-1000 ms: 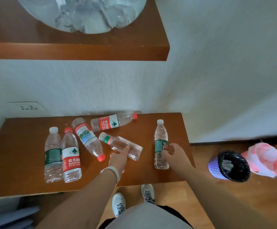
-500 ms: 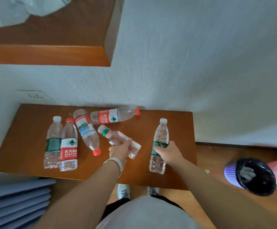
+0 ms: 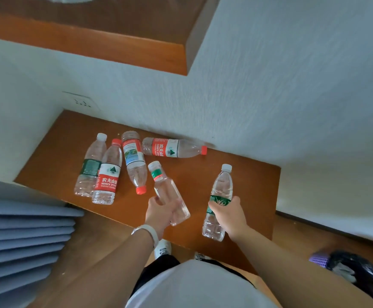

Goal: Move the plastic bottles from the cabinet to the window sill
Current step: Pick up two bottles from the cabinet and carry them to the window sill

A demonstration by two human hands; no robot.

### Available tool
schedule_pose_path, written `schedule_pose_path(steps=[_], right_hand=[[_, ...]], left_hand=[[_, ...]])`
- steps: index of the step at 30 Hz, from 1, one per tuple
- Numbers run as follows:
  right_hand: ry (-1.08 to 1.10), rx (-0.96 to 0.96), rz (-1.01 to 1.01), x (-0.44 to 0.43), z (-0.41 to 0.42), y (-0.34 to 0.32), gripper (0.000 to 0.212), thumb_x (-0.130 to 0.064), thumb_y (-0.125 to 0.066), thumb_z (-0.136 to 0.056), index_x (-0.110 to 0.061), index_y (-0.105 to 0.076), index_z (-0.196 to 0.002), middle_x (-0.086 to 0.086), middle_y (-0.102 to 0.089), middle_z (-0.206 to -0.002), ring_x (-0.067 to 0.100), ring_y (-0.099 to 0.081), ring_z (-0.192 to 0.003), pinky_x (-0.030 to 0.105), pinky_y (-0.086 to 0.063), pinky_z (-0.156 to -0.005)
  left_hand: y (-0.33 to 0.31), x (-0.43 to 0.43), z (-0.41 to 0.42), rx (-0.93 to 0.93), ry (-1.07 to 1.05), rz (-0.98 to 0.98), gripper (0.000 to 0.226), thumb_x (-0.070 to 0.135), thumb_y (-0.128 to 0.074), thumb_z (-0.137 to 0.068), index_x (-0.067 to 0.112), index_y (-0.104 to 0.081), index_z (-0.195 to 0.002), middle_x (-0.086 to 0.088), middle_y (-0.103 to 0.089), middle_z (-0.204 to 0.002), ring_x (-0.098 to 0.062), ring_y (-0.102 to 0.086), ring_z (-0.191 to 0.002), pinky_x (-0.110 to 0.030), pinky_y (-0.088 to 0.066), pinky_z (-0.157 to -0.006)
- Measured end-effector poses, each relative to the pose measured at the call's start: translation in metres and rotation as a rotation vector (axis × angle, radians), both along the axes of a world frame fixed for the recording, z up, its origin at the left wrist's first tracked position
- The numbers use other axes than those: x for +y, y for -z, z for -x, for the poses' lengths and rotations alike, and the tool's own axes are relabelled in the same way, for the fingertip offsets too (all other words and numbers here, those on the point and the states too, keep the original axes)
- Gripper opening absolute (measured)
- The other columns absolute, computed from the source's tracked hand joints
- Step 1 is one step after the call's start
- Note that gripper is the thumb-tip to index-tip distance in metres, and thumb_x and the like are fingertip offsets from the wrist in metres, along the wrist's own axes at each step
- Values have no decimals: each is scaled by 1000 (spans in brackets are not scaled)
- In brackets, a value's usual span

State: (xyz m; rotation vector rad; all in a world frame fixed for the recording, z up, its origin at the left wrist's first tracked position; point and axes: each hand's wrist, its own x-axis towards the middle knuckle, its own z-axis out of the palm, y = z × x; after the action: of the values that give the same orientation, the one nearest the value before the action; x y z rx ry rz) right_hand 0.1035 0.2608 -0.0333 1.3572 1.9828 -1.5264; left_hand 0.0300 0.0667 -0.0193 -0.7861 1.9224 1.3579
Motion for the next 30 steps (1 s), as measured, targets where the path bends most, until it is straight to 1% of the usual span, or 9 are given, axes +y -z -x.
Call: schedule_pose_path(steps=[2,6,8,12,16,20,24,27,30], right_hand=[[-17,14,-20,-5,-3,1,60,-41,-76,-73,-19,-41,-117,2,-65,-96,15,-71,-72,32,-59,-55],[-32,120,-1,-14,-6,1,59,-40,-81,-72,-23,-43,-115,-3,-66,-93,14,-72,-75,35,-63,-63],[-89,201,16,-17,-2,-5,59,-39,-82,-72,-25,-44,-116,-5,-67,-95,12,-72,-76,32,-63,-64],[-247,301,14,-29,8,-26,58,-40,-82,-72,-31,-43,-115,-9,-66,-96,10,-71,-78,33,-63,-68],[-339,353,-7,-49,16,-50,68,-54,-76,-60,-35,-42,-116,-12,-67,-95,0,-69,-77,20,-58,-60],[-436,380,-51,-78,24,-70,62,-55,-75,-62,-39,-42,-111,-14,-66,-93,-10,-65,-77,15,-53,-54],[-491,432,-26,-133,35,-85,62,-58,-74,-60,-38,-43,-111,-10,-66,-97,-6,-67,-76,22,-53,-58],[-528,458,36,-192,36,-91,58,-55,-76,-59,-39,-45,-105,-8,-68,-97,-3,-69,-76,25,-56,-60],[-616,460,38,-257,31,-93,52,-52,-76,-62,-39,-49,-104,-11,-69,-97,-1,-69,-75,34,-59,-68]], left_hand=[[-6,-8,-4,25,18,4,81,45,-86,-73,24,-39,-135,4,-62,-114,-19,-67,-97,-44,-61,-82],[-20,-24,-10,79,47,9,83,47,-86,-71,30,-36,-135,10,-61,-111,-10,-66,-91,-22,-54,-57],[-26,-31,-11,105,44,0,86,47,-86,-72,31,-34,-138,10,-60,-114,-11,-66,-94,-23,-56,-59],[-41,-46,-13,149,-14,-42,91,45,-87,-70,30,-34,-142,5,-62,-119,-20,-67,-101,-42,-61,-82],[-60,-69,-9,223,-37,-81,103,49,-88,-60,28,-33,-146,-2,-61,-129,-28,-66,-109,-51,-58,-90],[-76,-105,-14,322,-52,-72,97,51,-87,-64,35,-34,-144,1,-62,-126,-26,-68,-104,-44,-61,-81],[-88,-167,-36,408,-120,-70,82,54,-88,-63,38,-45,-131,12,-68,-111,-11,-71,-93,-19,-58,-62],[-92,-231,-62,448,-211,-102,71,55,-89,-57,48,-49,-115,18,-71,-101,-5,-72,-89,-21,-58,-64],[-94,-301,-95,476,-316,-91,66,45,-89,-60,42,-53,-115,13,-72,-100,-6,-72,-86,-24,-58,-64]])
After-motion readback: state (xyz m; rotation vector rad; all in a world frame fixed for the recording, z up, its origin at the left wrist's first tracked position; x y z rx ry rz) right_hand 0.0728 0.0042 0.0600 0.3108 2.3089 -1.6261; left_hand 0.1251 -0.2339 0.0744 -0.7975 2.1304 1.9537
